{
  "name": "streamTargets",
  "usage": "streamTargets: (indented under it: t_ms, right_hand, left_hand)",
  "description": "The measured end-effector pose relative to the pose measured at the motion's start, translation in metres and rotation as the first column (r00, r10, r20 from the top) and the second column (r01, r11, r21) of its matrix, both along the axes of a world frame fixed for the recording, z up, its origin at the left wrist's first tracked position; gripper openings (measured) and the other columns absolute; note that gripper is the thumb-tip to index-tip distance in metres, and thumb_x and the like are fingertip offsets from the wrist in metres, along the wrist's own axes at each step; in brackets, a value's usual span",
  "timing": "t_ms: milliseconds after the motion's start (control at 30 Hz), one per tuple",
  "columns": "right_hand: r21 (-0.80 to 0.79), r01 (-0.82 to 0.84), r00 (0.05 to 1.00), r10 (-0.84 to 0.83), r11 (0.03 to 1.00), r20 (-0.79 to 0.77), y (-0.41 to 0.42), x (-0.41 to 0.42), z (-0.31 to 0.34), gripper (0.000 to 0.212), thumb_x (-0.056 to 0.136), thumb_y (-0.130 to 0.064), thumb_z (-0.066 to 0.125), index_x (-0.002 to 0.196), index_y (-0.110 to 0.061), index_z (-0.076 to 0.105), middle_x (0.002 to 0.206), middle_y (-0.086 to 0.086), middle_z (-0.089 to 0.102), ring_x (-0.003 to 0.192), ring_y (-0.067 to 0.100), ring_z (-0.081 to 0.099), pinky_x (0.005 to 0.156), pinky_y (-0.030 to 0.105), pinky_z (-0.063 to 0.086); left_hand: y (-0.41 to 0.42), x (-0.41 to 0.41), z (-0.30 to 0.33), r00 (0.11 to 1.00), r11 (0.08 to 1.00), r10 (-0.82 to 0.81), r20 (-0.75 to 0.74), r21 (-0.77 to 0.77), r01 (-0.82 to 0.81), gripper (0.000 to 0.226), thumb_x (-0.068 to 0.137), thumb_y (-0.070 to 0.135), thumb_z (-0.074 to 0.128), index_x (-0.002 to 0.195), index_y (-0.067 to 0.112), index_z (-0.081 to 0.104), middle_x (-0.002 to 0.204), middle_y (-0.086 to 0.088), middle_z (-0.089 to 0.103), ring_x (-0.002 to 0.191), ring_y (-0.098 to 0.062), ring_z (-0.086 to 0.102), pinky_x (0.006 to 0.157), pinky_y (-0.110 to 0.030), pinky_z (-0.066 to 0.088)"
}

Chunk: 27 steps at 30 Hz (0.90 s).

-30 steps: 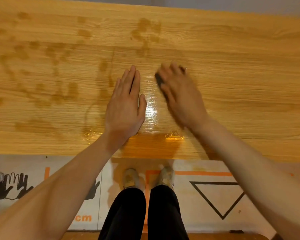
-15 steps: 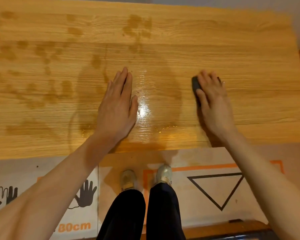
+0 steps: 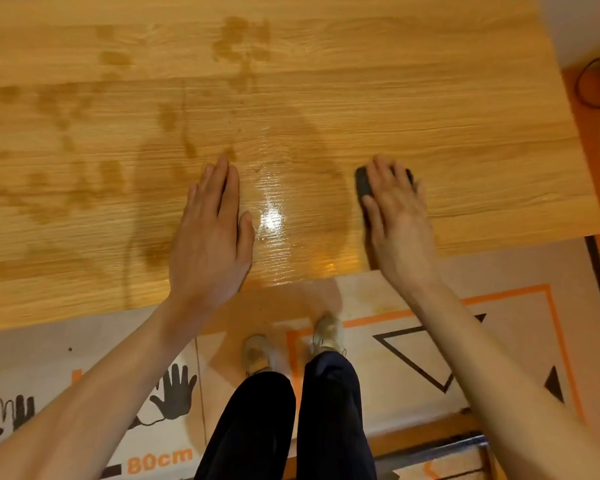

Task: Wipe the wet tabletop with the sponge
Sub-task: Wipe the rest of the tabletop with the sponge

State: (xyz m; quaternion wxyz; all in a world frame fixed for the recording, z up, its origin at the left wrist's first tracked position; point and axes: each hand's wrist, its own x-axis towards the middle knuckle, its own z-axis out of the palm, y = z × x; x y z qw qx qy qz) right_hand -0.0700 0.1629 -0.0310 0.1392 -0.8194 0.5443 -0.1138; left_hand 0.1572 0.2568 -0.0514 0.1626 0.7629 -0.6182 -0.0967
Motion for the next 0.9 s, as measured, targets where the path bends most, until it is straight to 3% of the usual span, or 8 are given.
streamTargets:
  t_ms: [167, 233, 367, 467, 533, 733, 800, 900]
  right_hand:
    - [-0.025, 0.435, 0.900, -0.435, 0.900, 0.019, -0.012, -0.024, -0.003, 0.047, 0.103, -0.018, 0.029, 0.147, -0.002, 0.033, 0.155, 0.016, 0.029, 0.147, 0.033, 0.019, 0.121, 0.047, 0.012]
    - [-0.070, 0.401, 0.916, -0.399, 0.913, 0.040, 0.015, 0.019, -0.007, 0.046, 0.103, -0.017, 0.033, 0.146, -0.002, 0.035, 0.154, 0.015, 0.032, 0.146, 0.031, 0.023, 0.121, 0.048, 0.013]
    - [-0.112, 0.032, 0.999, -0.033, 0.993, 0.000, 0.081, 0.101, -0.015, 0.047, 0.099, -0.018, 0.041, 0.145, -0.007, 0.040, 0.154, 0.010, 0.034, 0.146, 0.026, 0.025, 0.121, 0.043, 0.008]
    - [-0.032, -0.165, 0.985, 0.166, 0.986, 0.051, 0.065, 0.077, -0.007, 0.045, 0.101, -0.022, 0.035, 0.143, -0.009, 0.043, 0.152, 0.009, 0.039, 0.145, 0.024, 0.029, 0.120, 0.039, 0.013]
    - [0.015, -0.112, 0.989, 0.110, 0.994, 0.101, 0.041, 0.030, -0.005, 0.043, 0.099, -0.015, 0.044, 0.140, -0.003, 0.045, 0.147, 0.016, 0.044, 0.141, 0.033, 0.034, 0.118, 0.038, 0.015]
    - [0.092, 0.434, 0.877, -0.444, 0.896, 0.185, 0.011, -0.046, -0.002, 0.046, 0.102, -0.020, 0.035, 0.146, -0.004, 0.037, 0.155, 0.015, 0.031, 0.147, 0.031, 0.019, 0.121, 0.044, 0.009]
    - [0.047, 0.379, 0.912, -0.382, 0.924, 0.152, 0.024, -0.006, -0.005, 0.049, 0.101, -0.023, 0.029, 0.141, -0.001, 0.044, 0.150, 0.018, 0.039, 0.143, 0.034, 0.029, 0.119, 0.049, 0.016]
    - [-0.011, 0.065, 0.983, -0.062, 0.998, 0.176, 0.061, 0.053, -0.010, 0.046, 0.100, -0.024, 0.031, 0.136, -0.003, 0.051, 0.145, 0.015, 0.047, 0.139, 0.032, 0.037, 0.119, 0.049, 0.018]
  left_hand:
    - [0.000, 0.000, 0.000, 1.000, 1.000, -0.011, 0.010, 0.003, 0.011, 0.059, 0.108, 0.029, 0.021, 0.160, 0.000, 0.019, 0.169, -0.014, 0.014, 0.158, -0.025, 0.009, 0.127, -0.033, 0.000]
    - [0.000, 0.000, 0.001, 1.000, 1.000, -0.007, 0.000, -0.001, 0.007, 0.058, 0.109, 0.028, 0.022, 0.159, -0.001, 0.020, 0.169, -0.015, 0.014, 0.158, -0.025, 0.010, 0.127, -0.034, 0.001]
    - [0.001, 0.000, 0.000, 1.000, 0.999, -0.029, 0.004, -0.029, 0.029, 0.056, 0.110, 0.025, 0.026, 0.159, -0.002, 0.021, 0.169, -0.017, 0.016, 0.158, -0.027, 0.011, 0.127, -0.034, 0.002]
    - [0.001, 0.001, -0.001, 1.000, 0.999, -0.025, 0.009, -0.028, 0.025, 0.056, 0.111, 0.026, 0.026, 0.159, -0.001, 0.020, 0.169, -0.015, 0.014, 0.158, -0.025, 0.009, 0.126, -0.029, -0.002]
    - [0.001, 0.001, -0.002, 1.000, 0.999, -0.019, 0.003, -0.037, 0.019, 0.056, 0.110, 0.026, 0.026, 0.159, -0.001, 0.021, 0.170, -0.014, 0.014, 0.158, -0.025, 0.009, 0.126, -0.028, -0.003]
    - [0.000, 0.000, -0.003, 1.000, 0.999, -0.009, -0.001, -0.045, 0.009, 0.057, 0.109, 0.025, 0.028, 0.158, -0.003, 0.023, 0.168, -0.017, 0.017, 0.158, -0.027, 0.011, 0.128, -0.036, 0.004]
    - [0.000, 0.000, -0.003, 1.000, 0.999, -0.006, 0.016, -0.032, 0.006, 0.057, 0.108, 0.026, 0.026, 0.158, -0.003, 0.023, 0.168, -0.017, 0.017, 0.158, -0.028, 0.012, 0.128, -0.037, 0.005]
    - [0.000, 0.001, -0.003, 0.999, 1.000, -0.015, 0.042, -0.013, 0.016, 0.058, 0.110, 0.028, 0.025, 0.159, -0.002, 0.021, 0.169, -0.015, 0.015, 0.158, -0.026, 0.010, 0.129, -0.037, 0.006]
